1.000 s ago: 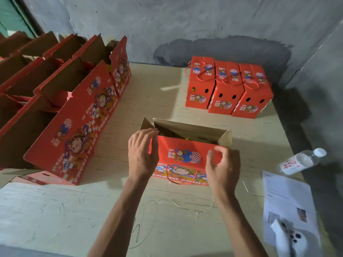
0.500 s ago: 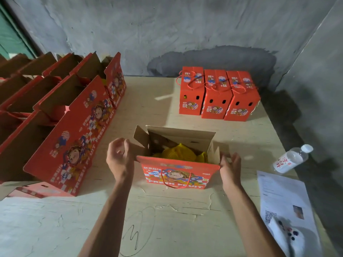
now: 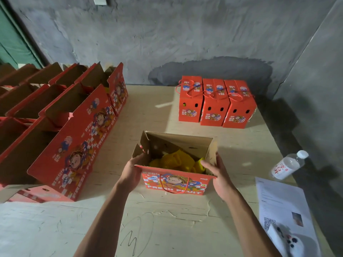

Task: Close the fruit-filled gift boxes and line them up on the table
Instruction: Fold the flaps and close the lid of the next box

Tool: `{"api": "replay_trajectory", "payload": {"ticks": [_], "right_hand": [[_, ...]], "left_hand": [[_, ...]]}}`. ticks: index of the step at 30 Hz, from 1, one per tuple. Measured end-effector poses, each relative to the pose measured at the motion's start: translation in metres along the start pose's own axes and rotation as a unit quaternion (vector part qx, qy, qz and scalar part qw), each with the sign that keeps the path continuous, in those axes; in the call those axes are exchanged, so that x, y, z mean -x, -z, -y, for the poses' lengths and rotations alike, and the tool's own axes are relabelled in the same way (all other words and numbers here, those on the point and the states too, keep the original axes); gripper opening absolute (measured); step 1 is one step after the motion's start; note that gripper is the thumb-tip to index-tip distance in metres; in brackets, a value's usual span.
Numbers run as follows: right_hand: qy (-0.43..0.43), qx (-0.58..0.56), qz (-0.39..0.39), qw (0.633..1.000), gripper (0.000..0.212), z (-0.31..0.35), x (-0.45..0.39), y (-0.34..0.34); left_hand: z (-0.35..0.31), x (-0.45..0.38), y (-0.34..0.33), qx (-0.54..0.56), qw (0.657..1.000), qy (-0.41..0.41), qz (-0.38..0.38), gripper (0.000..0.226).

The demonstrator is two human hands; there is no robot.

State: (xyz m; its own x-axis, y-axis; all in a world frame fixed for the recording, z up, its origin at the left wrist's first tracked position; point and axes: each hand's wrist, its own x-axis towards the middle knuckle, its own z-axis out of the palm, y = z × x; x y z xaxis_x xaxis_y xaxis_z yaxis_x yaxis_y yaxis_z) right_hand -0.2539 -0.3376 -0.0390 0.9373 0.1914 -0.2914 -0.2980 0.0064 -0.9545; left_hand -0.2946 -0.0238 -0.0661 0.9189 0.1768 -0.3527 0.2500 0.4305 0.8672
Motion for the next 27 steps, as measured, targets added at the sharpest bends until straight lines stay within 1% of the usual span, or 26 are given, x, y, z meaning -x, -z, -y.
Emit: {"api": "replay_trajectory", "payload": {"ticks": [2, 3, 5, 7, 10, 13, 15, 16, 17, 19, 22, 23, 24, 27], "right_hand": [[-0.003, 0.053, 0.031, 0.998, 0.061, -0.002, 0.004, 0.004], [-0.003, 0.072, 0.023, 0.997, 0.055, -0.005, 0.005, 0.007], [0.002, 0.083, 0.002, 0.997, 0.052, -0.008, 0.009, 0.011], [0.000, 0.090, 0.001, 0.996, 0.055, -0.012, 0.013, 0.009], [-0.022, 0.026, 0.025, 0.999, 0.057, -0.028, 0.021, 0.010], [-0.027, -0.020, 0.031, 0.999, 0.054, -0.038, 0.024, 0.012], [-0.012, -0.018, 0.034, 0.999, 0.048, -0.032, 0.022, 0.013], [-0.002, -0.009, 0.037, 0.999, 0.042, -0.025, 0.022, 0.013], [-0.001, -0.006, 0.043, 0.999, 0.041, -0.017, 0.022, 0.013], [-0.022, 0.000, 0.051, 0.998, 0.057, -0.002, 0.019, 0.014], [-0.035, 0.023, 0.039, 0.998, 0.089, 0.013, 0.011, 0.014], [-0.027, 0.039, 0.033, 0.998, 0.092, 0.018, 0.007, 0.013], [-0.014, 0.056, 0.025, 0.998, 0.089, 0.023, 0.003, 0.012], [0.028, 0.085, 0.009, 0.996, 0.072, 0.032, -0.010, 0.011]], "left_hand": [[0.000, 0.004, 0.000, -0.001, 1.000, 0.000, 0.012, 0.046], [0.001, 0.007, 0.001, -0.009, 1.000, 0.002, 0.015, 0.049], [0.002, 0.018, -0.002, -0.019, 1.000, -0.001, 0.024, 0.050], [0.001, 0.030, -0.004, -0.023, 0.999, -0.003, 0.026, 0.048], [0.002, 0.045, -0.005, -0.012, 1.000, 0.006, 0.013, 0.046], [0.003, 0.051, -0.004, -0.022, 0.999, 0.010, 0.024, 0.050], [-0.002, 0.053, -0.005, -0.033, 0.999, 0.002, 0.042, 0.054], [-0.006, 0.054, -0.005, -0.039, 0.998, -0.002, 0.055, 0.053], [-0.010, 0.054, -0.006, -0.044, 0.997, -0.002, 0.069, 0.053], [-0.020, 0.053, -0.009, -0.044, 0.996, -0.002, 0.081, 0.052], [-0.036, 0.046, -0.013, -0.073, 0.992, -0.039, 0.096, 0.056], [-0.040, 0.042, -0.013, -0.078, 0.992, -0.046, 0.091, 0.059], [-0.045, 0.039, -0.014, -0.078, 0.993, -0.043, 0.080, 0.062], [-0.055, 0.026, -0.015, -0.059, 0.997, -0.039, 0.027, 0.064]]}}
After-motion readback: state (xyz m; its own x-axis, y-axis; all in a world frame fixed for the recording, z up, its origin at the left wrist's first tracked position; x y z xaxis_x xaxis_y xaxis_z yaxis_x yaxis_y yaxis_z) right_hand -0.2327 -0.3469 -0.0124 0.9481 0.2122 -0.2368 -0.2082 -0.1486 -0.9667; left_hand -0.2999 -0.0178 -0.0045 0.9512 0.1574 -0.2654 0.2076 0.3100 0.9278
